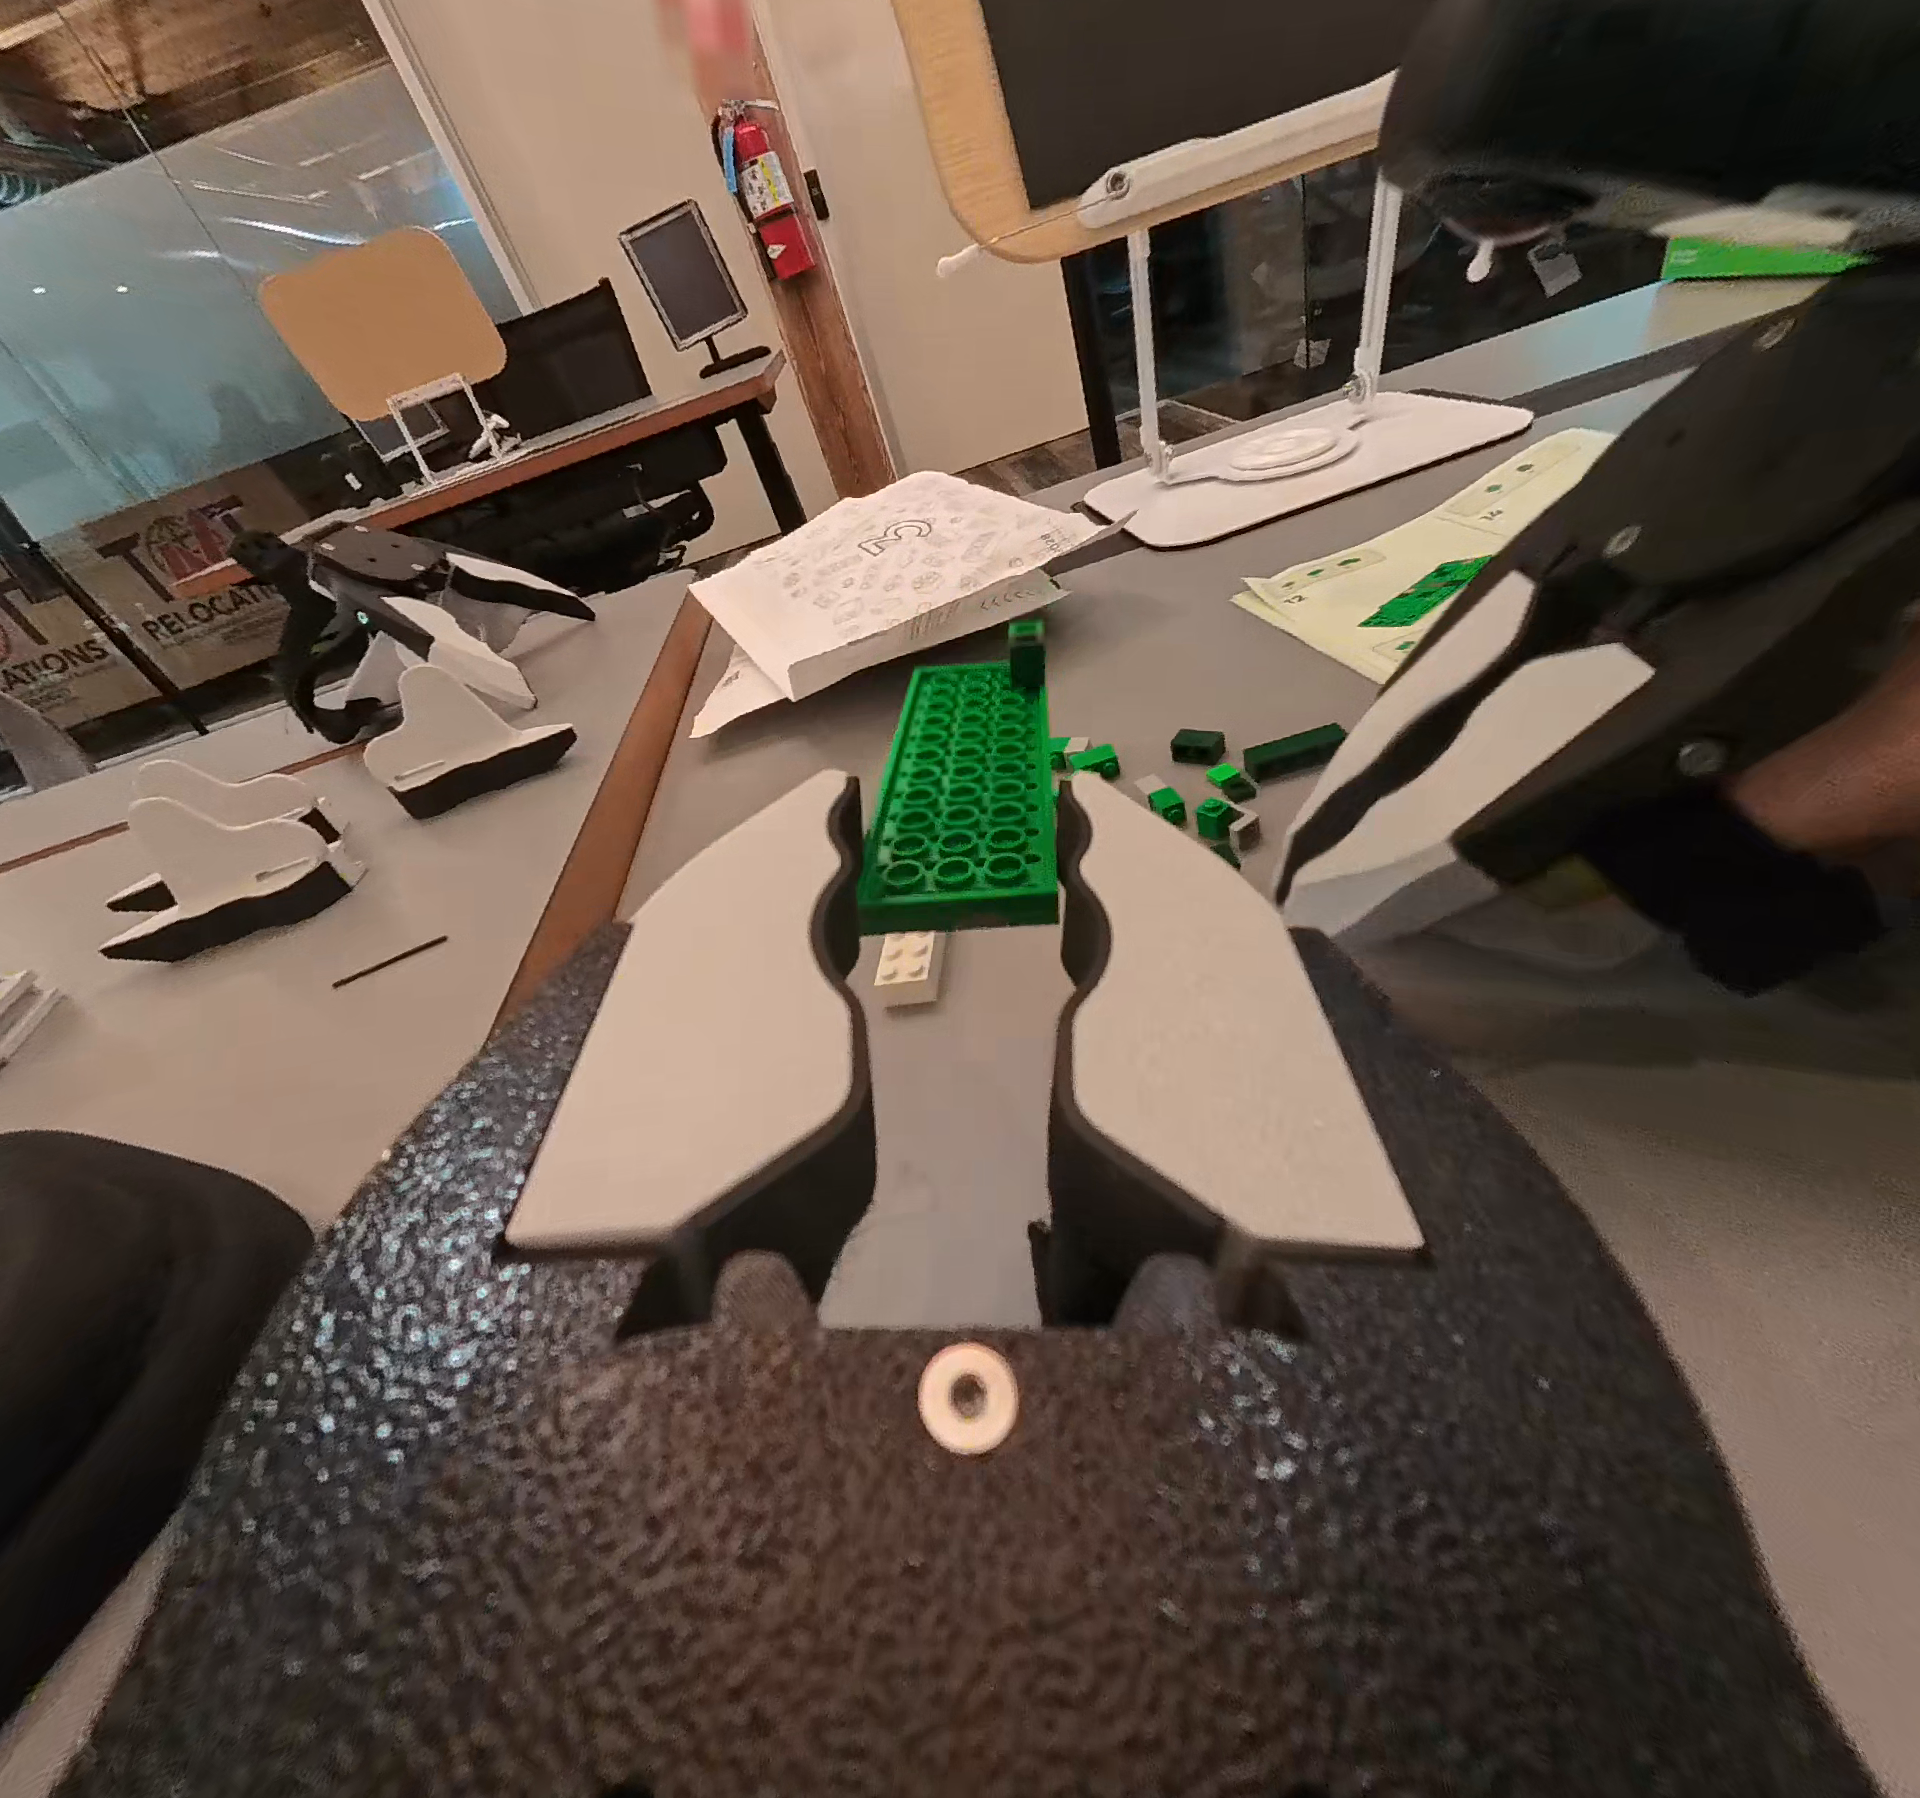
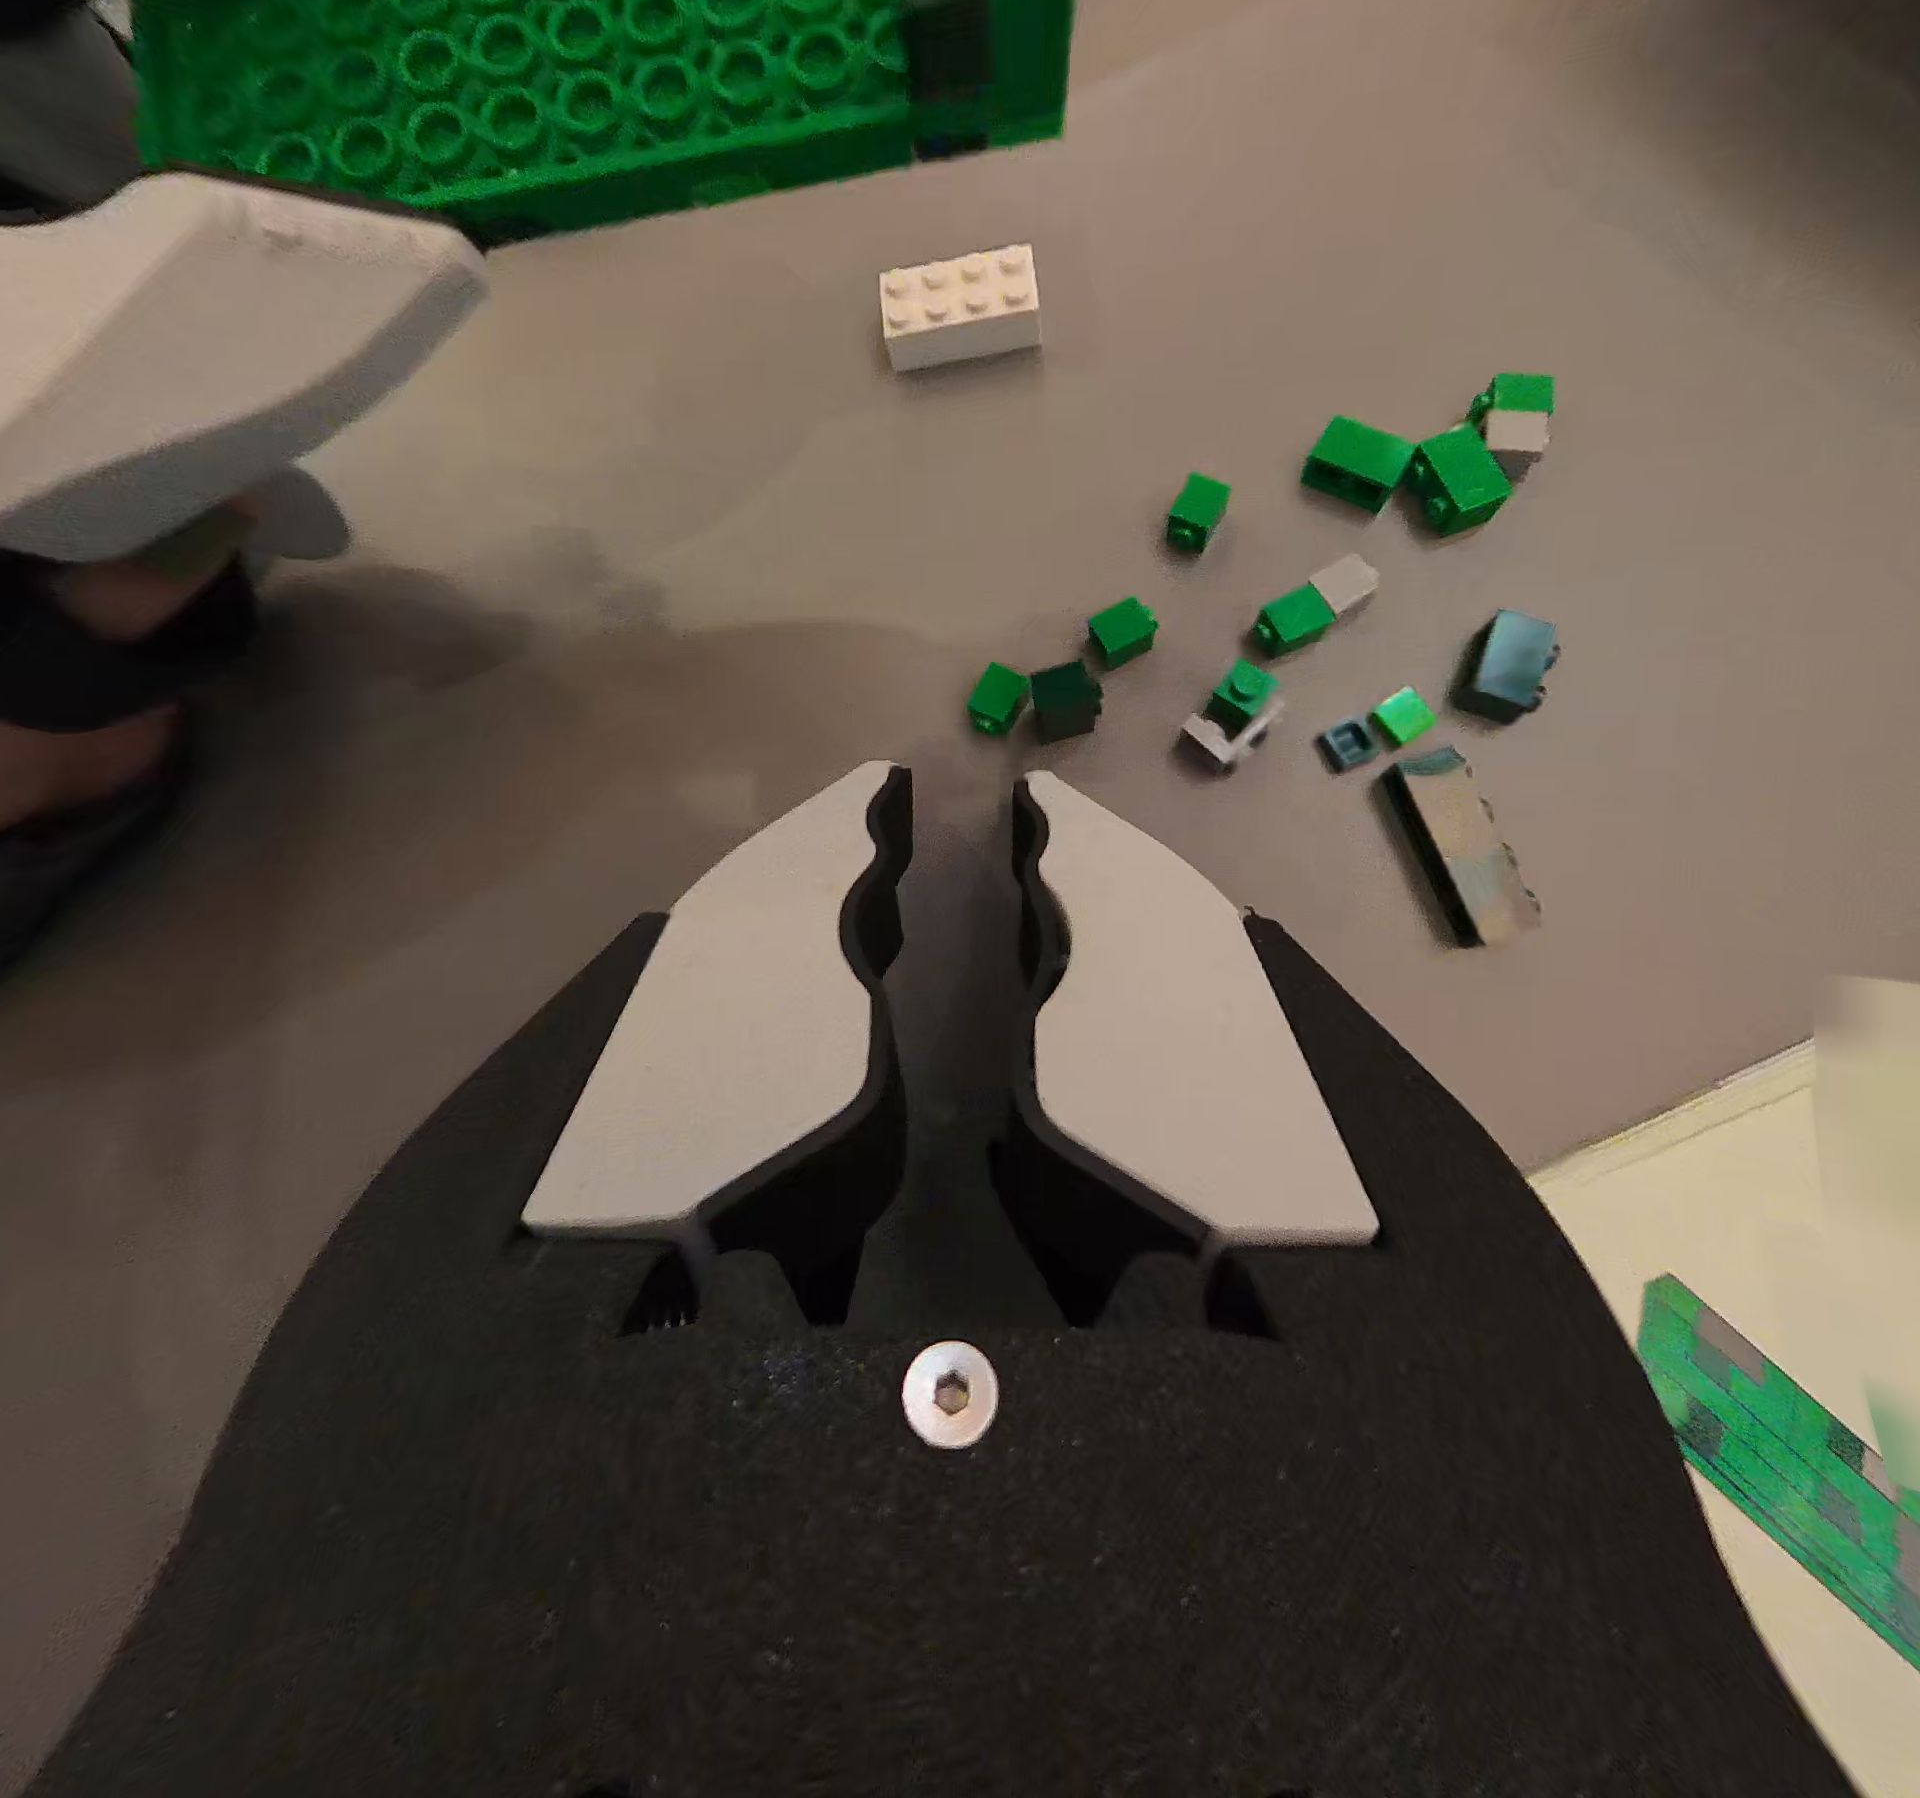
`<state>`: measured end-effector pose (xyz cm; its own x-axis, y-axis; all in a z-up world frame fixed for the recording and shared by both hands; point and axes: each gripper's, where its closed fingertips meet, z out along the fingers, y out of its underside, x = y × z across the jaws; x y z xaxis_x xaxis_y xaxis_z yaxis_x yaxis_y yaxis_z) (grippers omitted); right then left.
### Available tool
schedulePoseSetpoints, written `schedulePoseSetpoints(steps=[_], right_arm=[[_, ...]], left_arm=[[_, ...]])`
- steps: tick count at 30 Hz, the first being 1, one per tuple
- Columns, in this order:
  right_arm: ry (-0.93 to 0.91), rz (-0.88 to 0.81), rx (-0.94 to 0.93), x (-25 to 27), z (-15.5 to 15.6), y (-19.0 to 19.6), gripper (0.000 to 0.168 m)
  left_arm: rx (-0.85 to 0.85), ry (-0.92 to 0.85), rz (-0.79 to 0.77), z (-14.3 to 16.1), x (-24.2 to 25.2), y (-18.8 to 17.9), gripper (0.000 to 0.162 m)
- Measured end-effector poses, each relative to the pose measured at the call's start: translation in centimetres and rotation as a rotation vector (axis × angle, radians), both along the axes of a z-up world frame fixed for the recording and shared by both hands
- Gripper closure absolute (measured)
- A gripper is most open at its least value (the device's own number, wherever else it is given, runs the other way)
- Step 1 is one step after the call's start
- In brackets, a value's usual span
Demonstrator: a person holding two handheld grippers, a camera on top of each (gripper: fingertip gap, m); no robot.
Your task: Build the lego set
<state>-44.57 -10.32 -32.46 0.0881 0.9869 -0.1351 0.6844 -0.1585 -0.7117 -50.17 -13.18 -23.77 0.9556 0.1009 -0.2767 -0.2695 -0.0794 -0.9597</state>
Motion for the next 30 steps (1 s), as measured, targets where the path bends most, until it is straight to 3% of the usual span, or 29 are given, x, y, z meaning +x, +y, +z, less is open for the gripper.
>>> schedulePoseSetpoints(steps=[1,2,9,17,21,24,30], right_arm=[[0.002,-0.008,0.01,-0.3,-0.1,-0.1,0.151],[0.005,-0.02,0.019,-0.6,-0.1,-0.2,0.151],[-0.012,-0.061,0.081,-1.5,-0.3,0.6,0.15],[-0.035,-0.002,0.145,-1.3,-0.4,0.3,0.16],[0.004,0.048,0.165,0.8,0.6,0.0,0.16],[0.018,0.084,0.18,3.6,1.2,0.0,0.16],[0.011,0.165,0.194,9.6,1.6,-0.1,0.16]], left_arm=[[0.001,-0.003,-0.004,0.0,0.0,0.0,0.131],[-0.002,0.004,-0.026,0.0,0.4,0.0,0.161],[-0.012,0.092,-0.043,0.0,1.3,0.2,0.162],[0.117,-0.017,0.009,1.8,-0.7,-1.2,0.162],[0.132,-0.015,-0.018,2.8,-2.6,-3.4,0.145],[-0.042,0.023,-0.164,1.1,-2.7,-4.7,0.13],[-0.623,0.164,-0.329,-6.2,-3.6,-6.7,0.099]])
